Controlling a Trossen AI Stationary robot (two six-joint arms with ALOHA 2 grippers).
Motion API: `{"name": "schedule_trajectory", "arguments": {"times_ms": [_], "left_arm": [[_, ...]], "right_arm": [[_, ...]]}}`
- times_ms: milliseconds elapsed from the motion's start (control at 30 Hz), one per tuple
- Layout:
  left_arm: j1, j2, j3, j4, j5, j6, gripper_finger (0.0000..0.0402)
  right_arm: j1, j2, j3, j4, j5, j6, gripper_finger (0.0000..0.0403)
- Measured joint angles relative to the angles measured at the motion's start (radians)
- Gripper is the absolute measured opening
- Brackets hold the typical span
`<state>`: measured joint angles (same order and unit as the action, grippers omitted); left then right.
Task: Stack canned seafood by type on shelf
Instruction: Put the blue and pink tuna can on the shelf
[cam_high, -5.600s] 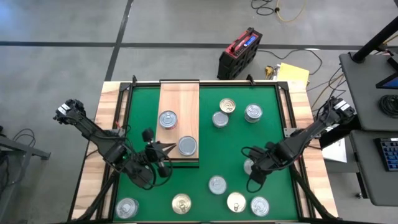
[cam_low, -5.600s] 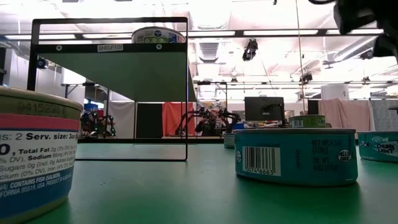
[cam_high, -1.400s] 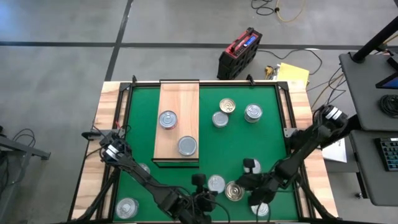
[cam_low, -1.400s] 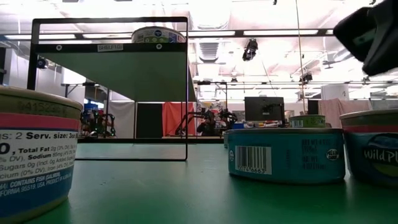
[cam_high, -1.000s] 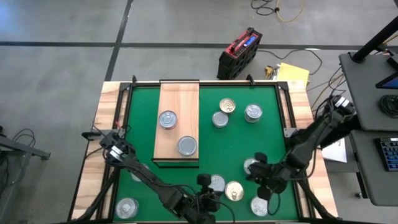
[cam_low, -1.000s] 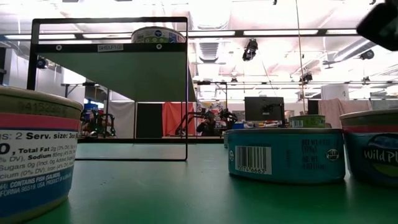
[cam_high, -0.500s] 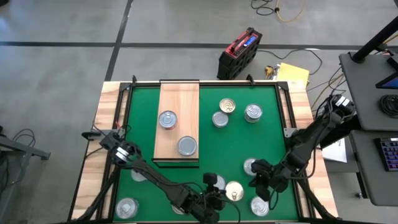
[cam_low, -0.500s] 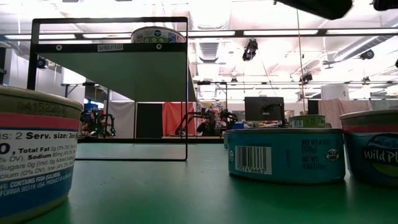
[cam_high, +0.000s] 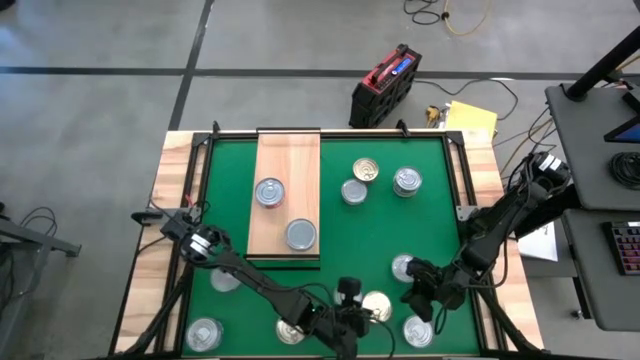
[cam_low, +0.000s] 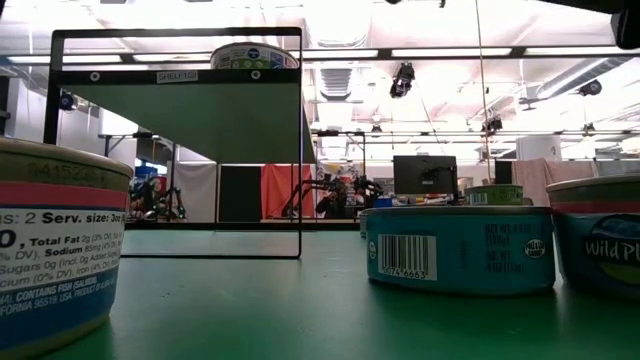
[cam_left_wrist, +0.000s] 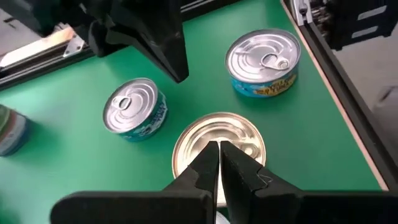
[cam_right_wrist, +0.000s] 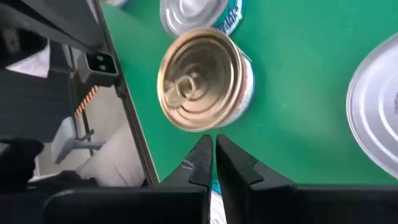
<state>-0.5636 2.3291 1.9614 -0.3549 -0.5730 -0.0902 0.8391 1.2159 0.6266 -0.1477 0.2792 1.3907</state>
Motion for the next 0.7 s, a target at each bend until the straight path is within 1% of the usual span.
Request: {"name": "schedule_trajectory", "arguments": {"times_ms": [133,233,533,700], "left_arm": [[0.005,0.019,0.001,0.019,0.011,0.003,0.0000],[0.005,0.035,0.001,0.021,0.015,0.002,0.0000],[0.005,0.044,0.001,0.012,0.018,0.000,0.0000],[0.004,0.044,0.001,-0.028,0.089,-0.002,0.0000]], "right_arm": [[0.000,0.019,0.003,0.012,0.027,0.001,0.0031],[0.000,0.050,0.003,0.013,0.028,0.020,0.0048],[-0.002,0.097,0.003,0.050,0.019,0.024,0.0116],[-0.004,0.130,0.004,0.080,0.017,0.025,0.0155]]}}
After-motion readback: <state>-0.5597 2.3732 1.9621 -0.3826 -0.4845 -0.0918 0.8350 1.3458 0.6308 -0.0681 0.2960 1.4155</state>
